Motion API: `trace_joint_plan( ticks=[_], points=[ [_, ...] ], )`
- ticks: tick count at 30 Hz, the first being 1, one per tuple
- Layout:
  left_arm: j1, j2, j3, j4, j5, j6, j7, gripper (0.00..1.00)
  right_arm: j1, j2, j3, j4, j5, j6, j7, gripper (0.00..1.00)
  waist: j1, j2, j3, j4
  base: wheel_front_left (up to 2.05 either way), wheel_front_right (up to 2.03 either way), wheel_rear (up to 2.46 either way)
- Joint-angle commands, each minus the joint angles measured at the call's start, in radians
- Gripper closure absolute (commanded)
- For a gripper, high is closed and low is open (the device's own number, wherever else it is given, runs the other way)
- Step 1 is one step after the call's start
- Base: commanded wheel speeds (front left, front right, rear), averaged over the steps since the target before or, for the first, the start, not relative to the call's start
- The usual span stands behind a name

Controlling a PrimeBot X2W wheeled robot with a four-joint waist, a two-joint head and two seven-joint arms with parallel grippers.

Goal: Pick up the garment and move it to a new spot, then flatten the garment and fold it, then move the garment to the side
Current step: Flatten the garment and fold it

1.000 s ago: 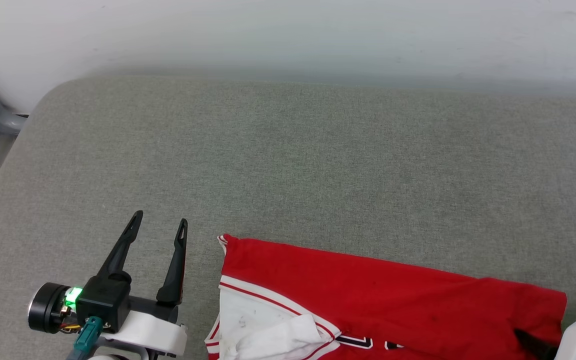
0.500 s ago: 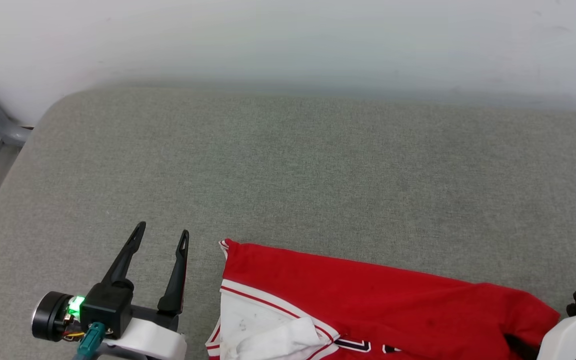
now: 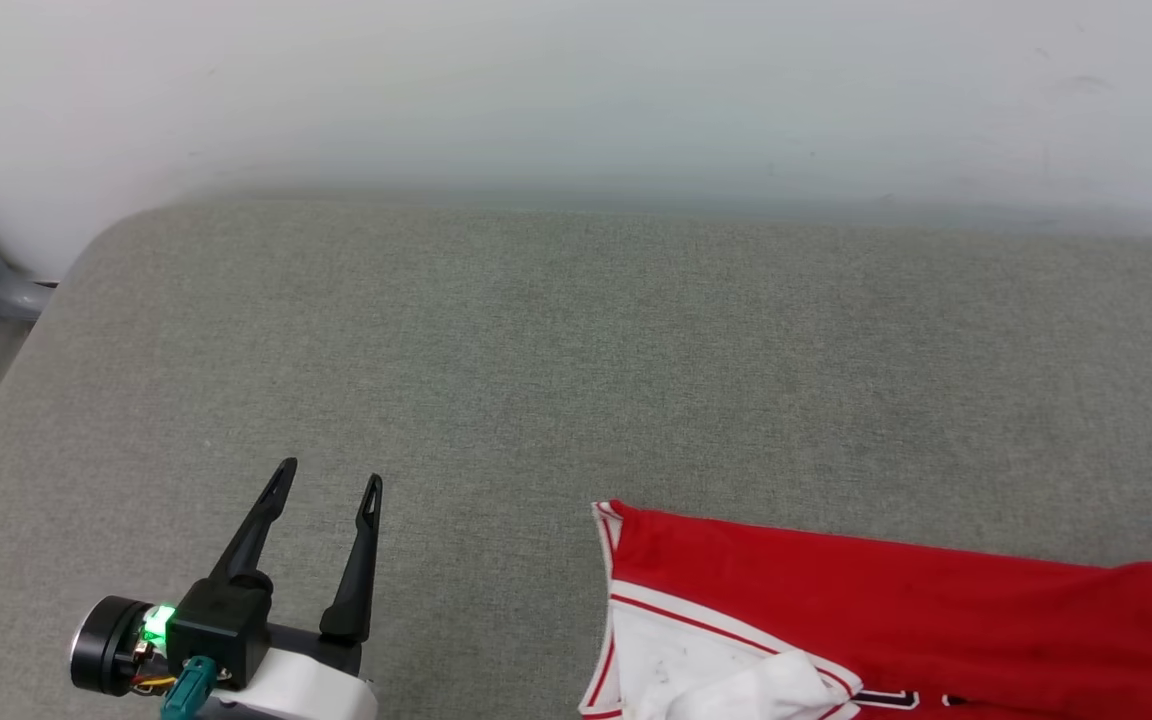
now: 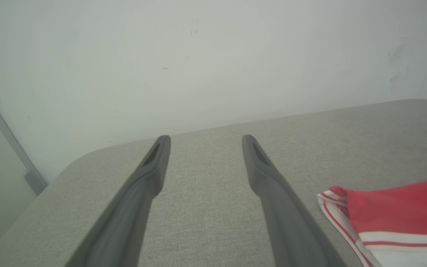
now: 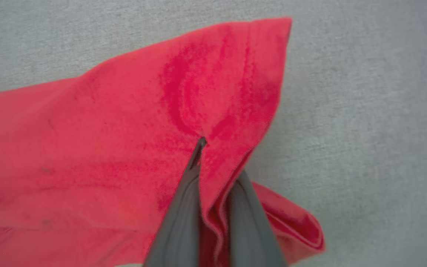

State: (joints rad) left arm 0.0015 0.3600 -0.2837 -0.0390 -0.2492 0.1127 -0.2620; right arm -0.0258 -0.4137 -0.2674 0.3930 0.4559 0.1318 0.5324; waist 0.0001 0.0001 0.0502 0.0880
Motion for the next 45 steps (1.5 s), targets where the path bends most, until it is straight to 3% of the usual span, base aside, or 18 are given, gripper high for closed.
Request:
trace_joint_plan(
  ticks=[1,12,23,31,36,45],
  points=[
    [0.012,-0.008,0.005,0.003,0.005,-0.006,-0.004,0.0,-0.016,0.01,-0.038,0.008,-0.04,-0.002,-0.001,1.0,-0.0001,-0.0001,-0.003,-0.002,0.0,0.0,0.0],
    [0.035,-0.028,0.017,0.02,0.016,-0.024,-0.003,0.0,0.041,0.093,-0.033,-0.145,-0.067,-0.002,0.056,1.0,-0.0001,-0.0001,-0.042,-0.015,0.0,0.0,0.0],
    [0.051,-0.035,0.03,0.021,0.023,-0.036,-0.003,0.0,0.114,0.18,0.073,-0.378,-0.026,-0.002,0.19,1.0,-0.0001,-0.0001,-0.074,-0.018,0.0,0.0,0.0],
    [0.059,-0.05,0.04,0.026,0.026,-0.043,-0.003,0.0,0.102,0.299,0.188,-0.481,0.03,-0.002,0.269,1.0,-0.0001,-0.0001,-0.092,-0.011,0.0,0.0,0.0],
    [0.064,-0.055,0.055,0.026,0.031,-0.048,-0.003,0.0,0.068,0.358,0.267,-0.484,0.079,-0.002,0.268,1.0,-0.0001,-0.0001,-0.103,-0.006,0.0,0.0,0.0],
    [0.07,-0.06,0.071,0.031,0.04,-0.064,-0.003,0.0,0.015,0.365,0.452,-0.341,0.252,-0.001,0.135,1.0,-0.0001,-0.0001,-0.116,0.019,0.0,0.0,0.0]
  ],
)
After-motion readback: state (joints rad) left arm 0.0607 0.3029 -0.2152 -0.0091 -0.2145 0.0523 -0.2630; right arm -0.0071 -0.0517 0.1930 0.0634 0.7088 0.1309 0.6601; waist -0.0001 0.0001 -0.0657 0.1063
